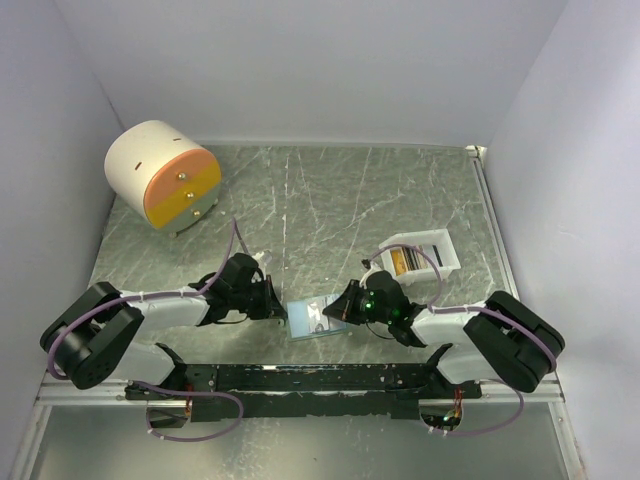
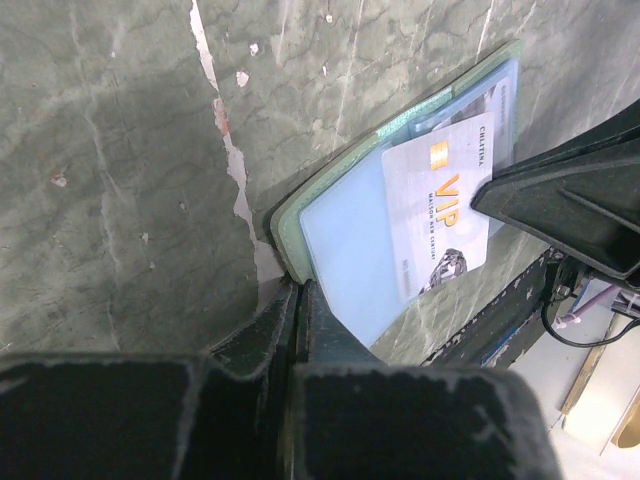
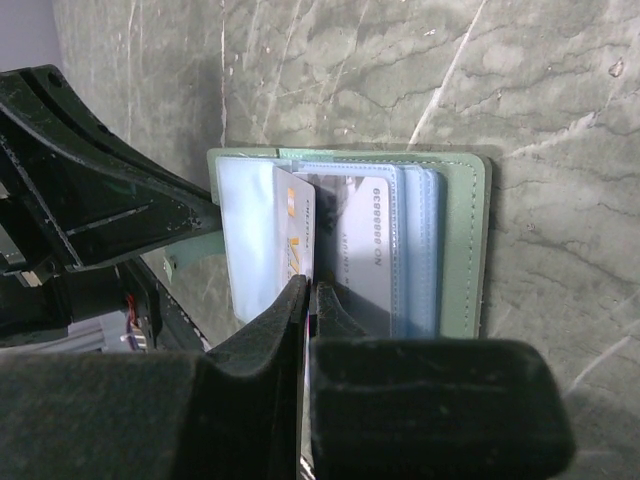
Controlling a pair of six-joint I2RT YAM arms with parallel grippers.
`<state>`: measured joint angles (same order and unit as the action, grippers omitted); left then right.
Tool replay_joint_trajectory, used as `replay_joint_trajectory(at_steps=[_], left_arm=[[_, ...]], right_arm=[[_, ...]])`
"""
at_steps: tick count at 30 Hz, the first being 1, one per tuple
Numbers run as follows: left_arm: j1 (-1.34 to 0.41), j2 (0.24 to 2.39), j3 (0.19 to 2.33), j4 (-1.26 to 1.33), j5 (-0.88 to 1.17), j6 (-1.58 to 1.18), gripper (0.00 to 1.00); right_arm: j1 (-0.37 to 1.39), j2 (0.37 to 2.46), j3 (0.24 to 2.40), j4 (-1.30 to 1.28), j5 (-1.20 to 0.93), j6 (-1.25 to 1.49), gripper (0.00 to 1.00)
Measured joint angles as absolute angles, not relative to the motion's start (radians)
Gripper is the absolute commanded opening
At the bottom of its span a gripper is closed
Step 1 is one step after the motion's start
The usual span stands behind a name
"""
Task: Put the credit cards into the card holder
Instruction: Insert the credit card into the card holder.
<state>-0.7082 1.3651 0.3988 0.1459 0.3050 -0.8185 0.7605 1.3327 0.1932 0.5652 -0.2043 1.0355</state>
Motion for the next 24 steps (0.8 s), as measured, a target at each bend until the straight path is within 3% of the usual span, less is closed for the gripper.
replay_joint_trajectory(at_steps=[13,24], left_arm=[[-0.708,1.364,0.398,0.147,0.308,-0.815,0.07],[-0.709,1.36,0.389,0.164,0.328,-0.821,0.07]], right_arm=[[0.764,1.369,0.225,0.551,-0.226,1.008,0.04],[0.813,1.342,0.303,0.409,-0.171,0.975,0.39]])
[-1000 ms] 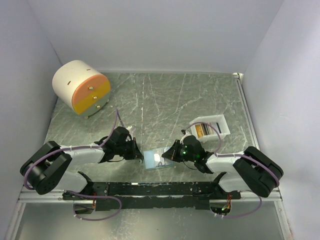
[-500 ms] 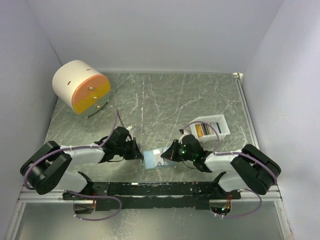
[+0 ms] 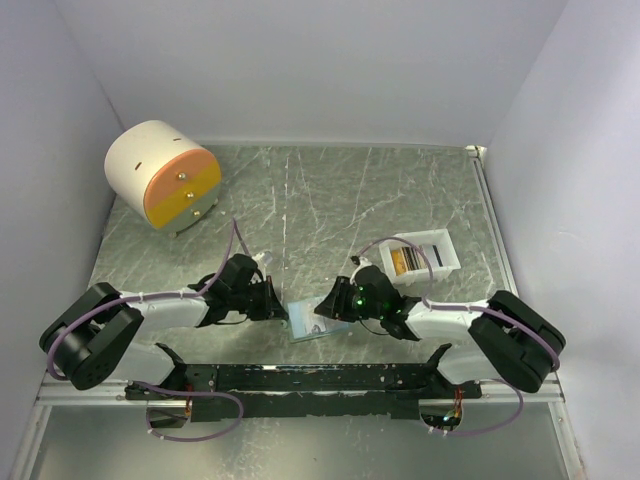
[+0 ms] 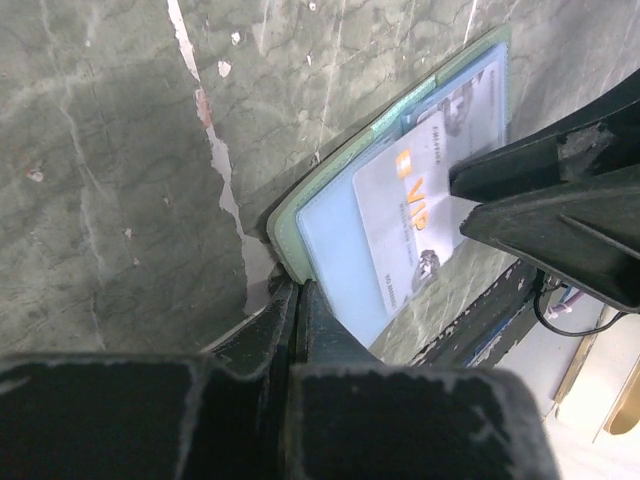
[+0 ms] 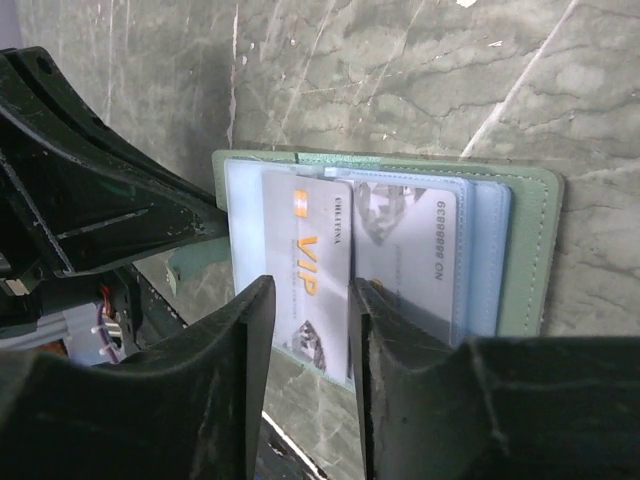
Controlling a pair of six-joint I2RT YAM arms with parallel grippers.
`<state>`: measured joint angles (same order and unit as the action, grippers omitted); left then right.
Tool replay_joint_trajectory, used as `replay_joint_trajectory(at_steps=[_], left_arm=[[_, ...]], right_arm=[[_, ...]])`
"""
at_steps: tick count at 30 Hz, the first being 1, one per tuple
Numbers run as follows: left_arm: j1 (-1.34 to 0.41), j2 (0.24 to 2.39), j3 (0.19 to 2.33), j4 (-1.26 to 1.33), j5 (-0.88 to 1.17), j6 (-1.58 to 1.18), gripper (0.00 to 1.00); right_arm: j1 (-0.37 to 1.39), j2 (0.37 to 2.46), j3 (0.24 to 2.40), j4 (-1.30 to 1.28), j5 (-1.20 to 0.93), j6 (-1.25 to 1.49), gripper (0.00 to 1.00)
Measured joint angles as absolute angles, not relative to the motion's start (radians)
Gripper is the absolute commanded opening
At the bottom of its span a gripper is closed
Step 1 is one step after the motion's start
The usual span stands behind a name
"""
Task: Put the credit cards into the card holder
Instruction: Insert the credit card into the card holder.
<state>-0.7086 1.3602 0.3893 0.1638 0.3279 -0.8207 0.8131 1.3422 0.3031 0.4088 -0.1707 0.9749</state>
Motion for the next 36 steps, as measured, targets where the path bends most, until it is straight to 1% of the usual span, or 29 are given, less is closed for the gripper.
replay_joint_trajectory(at_steps=[3,5,13,23,36], left_arm=[[-0.709,1.36,0.385,0.17,0.334,-0.823,0.07],[-0.709,1.36,0.383,0.173,0.339,-0.826,0.07],[-0.709,1.36,0.376,0.184,0.347,-0.831,0.07],[-0.709,1.361,0.376,0.187,0.351,-0.831,0.07],[-0.707,1.362,0.371,0.179,0.36,-0.83,0.07]], right_arm=[[0.814,1.305,0.307,0.364,-0.147,0.966,0.53],[0.817,1.285,0.31,0.348,-0.134,0.963,0.57],[0.835,1.288,0.322,0.341,-0.118,0.952,0.53],[0.907,1.381,0.368,0.377,-0.115,0.959,0.53],[0.952,1.438,0.393,0.434,-0.115,0.924,0.51]])
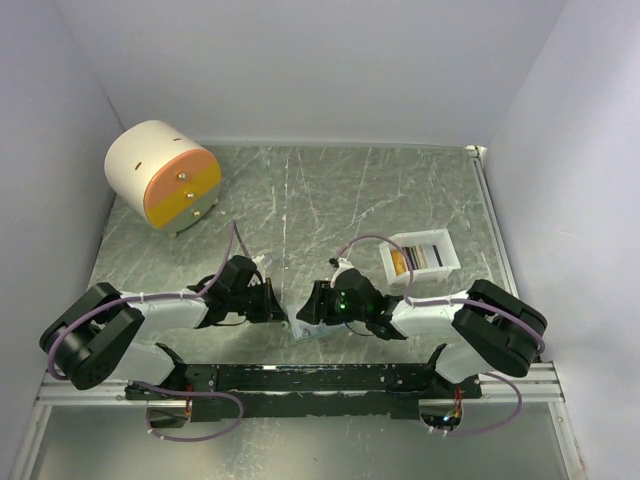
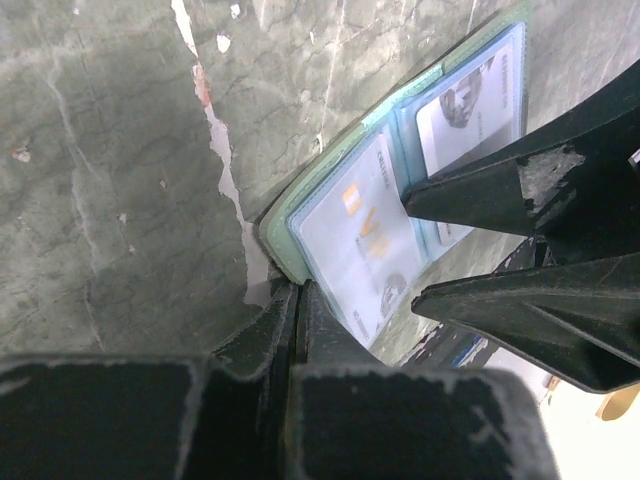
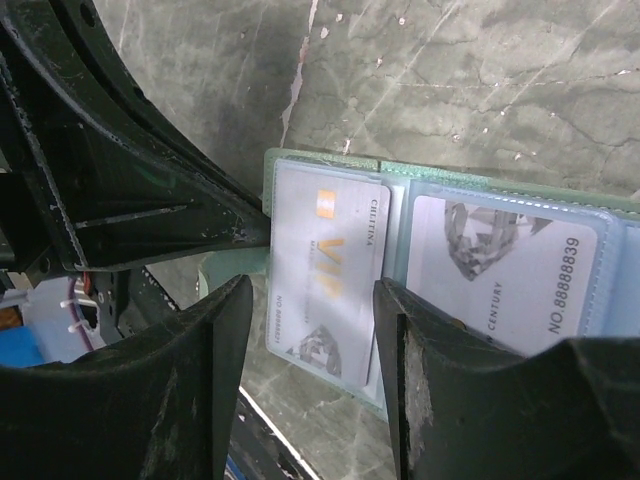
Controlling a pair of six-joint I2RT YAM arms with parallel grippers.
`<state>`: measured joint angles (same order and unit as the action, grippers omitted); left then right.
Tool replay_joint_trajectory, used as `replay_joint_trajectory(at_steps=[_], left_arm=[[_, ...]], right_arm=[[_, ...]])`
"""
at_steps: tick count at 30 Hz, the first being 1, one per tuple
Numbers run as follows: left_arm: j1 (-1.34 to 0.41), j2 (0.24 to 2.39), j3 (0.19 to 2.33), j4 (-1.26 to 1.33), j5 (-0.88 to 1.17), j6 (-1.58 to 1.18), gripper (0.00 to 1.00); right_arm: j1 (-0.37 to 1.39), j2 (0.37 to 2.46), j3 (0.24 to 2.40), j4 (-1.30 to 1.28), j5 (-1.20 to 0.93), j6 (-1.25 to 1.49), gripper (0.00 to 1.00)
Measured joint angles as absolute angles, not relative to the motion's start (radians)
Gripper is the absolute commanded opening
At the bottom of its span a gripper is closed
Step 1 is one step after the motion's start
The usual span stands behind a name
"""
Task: Put the credit cards into the card holder
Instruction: Insert the credit card into the card holder.
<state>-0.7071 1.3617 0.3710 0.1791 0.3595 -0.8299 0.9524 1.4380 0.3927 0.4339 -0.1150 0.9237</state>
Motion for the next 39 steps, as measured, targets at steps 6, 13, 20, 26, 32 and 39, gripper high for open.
replay_joint_trajectory(at_steps=[6,13,20,26,32,39], left_arm=[[-0.707,1.349,0.384,0.134,0.36,-0.821,0.07],[-0.707,1.325,0.429,0.036,0.36,-0.795,0.07],[-0.702,1.314,0.451,-0.04,0.353,-0.778,0.07],[-0.68,1.314,0.497,-0.127,0.333,-0.747,0.07],[-0.656,1.301,0.53,-0.194,0.31,-0.729,0.39],[-0.656,1.248,0.577,-0.255,0.289,-0.73,0.48]], right_arm=[[0.962,1.409,0.415,0.35,-0.105,0.89,0.53],[0.964,1.273,0.482,0.103,-0.035,0.81,0.61],[0.921,1.191,0.487,-0.022,0.022,0.785,0.63],[0.878,1.187,0.463,-0.056,0.023,0.783,0.56],[0.87,1.195,0.463,-0.053,0.002,0.777,0.53],[0.87,1.21,0.44,0.019,-0.054,0.815,0.57]])
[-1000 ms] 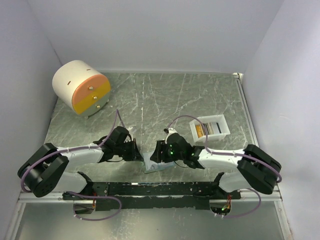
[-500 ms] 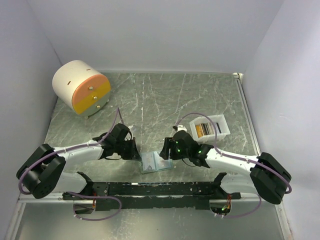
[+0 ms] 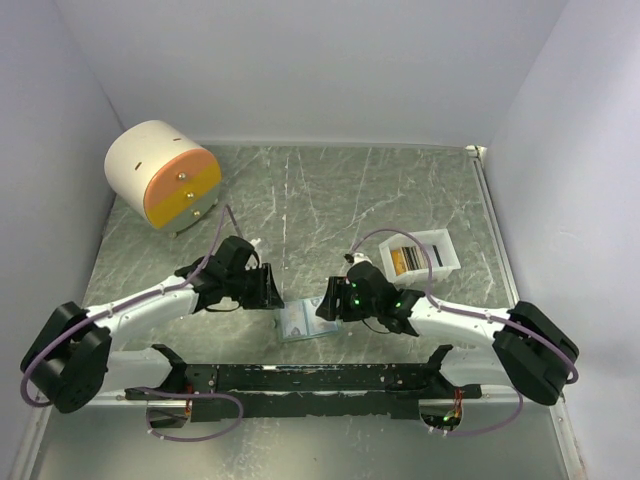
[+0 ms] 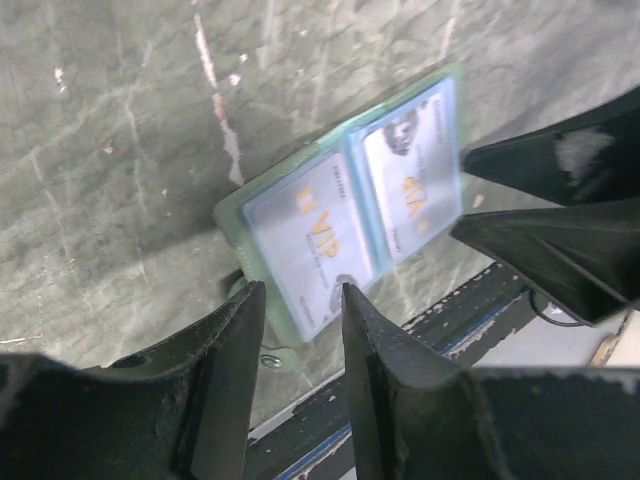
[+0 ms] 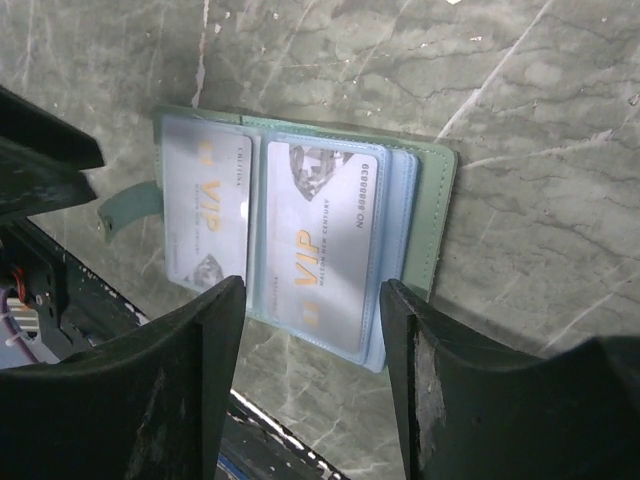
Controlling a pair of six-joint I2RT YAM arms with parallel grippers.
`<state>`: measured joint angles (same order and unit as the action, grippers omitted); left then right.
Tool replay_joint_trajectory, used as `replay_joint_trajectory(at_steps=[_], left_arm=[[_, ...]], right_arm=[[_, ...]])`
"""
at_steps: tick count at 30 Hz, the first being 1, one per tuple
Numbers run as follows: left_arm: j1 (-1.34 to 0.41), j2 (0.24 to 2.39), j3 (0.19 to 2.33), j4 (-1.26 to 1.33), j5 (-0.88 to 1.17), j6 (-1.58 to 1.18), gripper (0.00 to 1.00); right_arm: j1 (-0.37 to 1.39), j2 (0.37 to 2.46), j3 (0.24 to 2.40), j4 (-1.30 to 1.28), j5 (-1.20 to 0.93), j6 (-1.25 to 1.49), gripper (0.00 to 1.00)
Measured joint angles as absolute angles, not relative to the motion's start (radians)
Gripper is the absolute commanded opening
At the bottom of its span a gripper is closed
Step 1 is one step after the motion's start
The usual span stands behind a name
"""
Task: Put the credit cards into the card holder
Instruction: Insert the credit card into the card holder.
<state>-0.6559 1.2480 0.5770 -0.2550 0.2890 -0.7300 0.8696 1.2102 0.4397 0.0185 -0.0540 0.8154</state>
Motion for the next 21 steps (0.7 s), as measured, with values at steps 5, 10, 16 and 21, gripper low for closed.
replay_joint_trajectory(at_steps=[5,10,16,21], left_arm=[[-0.656,1.189,0.58,-0.25,0.308,-0.73,0.48],[-0.656,1.198,0.567,-0.21,0.348,-0.733,0.24],[-0.656,1.232,0.51,-0.149,0.385,-0.737,0.16],[-0.656,1.256,0.499,-0.154,0.361,-0.734,0.16]], right_arm=[[0.87,1.245,0.431,0.051,-0.065,0.833,0.57],[0.87,1.283,0.431,0.109,-0.097,0.846,0.55],[0.87,1.293,0.435,0.116,-0.109,0.85,0.55],[0.87,1.275,0.461,0.071,-0.097,0.848,0.56]])
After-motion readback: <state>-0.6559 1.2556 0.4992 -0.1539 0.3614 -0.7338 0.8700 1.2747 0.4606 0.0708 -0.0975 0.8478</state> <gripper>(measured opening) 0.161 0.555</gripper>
